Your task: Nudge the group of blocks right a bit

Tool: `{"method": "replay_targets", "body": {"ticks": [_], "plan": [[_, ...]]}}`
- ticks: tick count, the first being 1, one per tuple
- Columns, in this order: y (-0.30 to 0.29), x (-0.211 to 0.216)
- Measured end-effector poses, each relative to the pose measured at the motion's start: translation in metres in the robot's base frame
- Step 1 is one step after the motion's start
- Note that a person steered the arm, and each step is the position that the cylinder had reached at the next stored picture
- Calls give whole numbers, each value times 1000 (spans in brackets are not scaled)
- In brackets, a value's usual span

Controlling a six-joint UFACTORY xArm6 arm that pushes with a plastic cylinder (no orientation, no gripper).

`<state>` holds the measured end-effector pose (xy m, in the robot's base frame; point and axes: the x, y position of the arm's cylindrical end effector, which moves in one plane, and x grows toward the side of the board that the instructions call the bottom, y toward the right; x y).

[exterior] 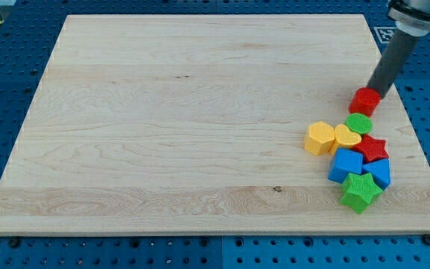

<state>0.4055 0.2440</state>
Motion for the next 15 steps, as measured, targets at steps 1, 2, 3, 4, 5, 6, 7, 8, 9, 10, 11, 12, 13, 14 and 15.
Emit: {"method": "replay_targets", "body": {"ticks": [1, 2, 3, 4, 5, 6, 7, 8, 9, 10, 11, 12, 13, 14, 15], "plan": [[-26, 0], [-41, 1], [-43, 10], [-88, 9], [-125, 7], [-181, 26], [-234, 80], [-252, 158], [-207, 177], [-163, 179], [-141, 204], [-115, 208], [-91, 213], [-71, 212], [-53, 207]]}}
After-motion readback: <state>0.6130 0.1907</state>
